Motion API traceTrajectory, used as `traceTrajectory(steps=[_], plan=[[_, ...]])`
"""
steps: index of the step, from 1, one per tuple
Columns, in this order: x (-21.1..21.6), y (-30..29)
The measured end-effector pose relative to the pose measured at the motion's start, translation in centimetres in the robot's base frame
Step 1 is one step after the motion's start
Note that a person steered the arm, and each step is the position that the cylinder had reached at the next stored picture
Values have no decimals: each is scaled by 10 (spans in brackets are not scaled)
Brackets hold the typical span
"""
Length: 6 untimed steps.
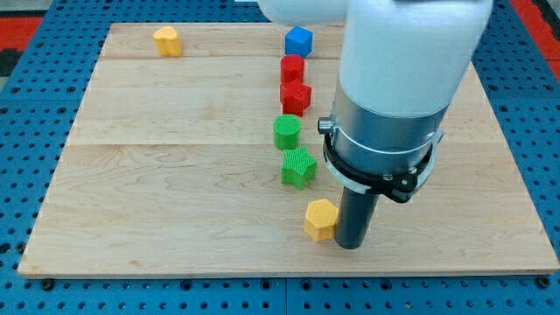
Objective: Move your arm towards blue triangle
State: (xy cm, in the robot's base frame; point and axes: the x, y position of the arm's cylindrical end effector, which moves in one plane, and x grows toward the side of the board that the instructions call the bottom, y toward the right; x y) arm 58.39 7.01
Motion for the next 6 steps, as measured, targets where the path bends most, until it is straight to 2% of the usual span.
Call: traceTrajectory(steps=[2,4,6], plan=[[-17,-38],[-85,-7],[-88,-6]])
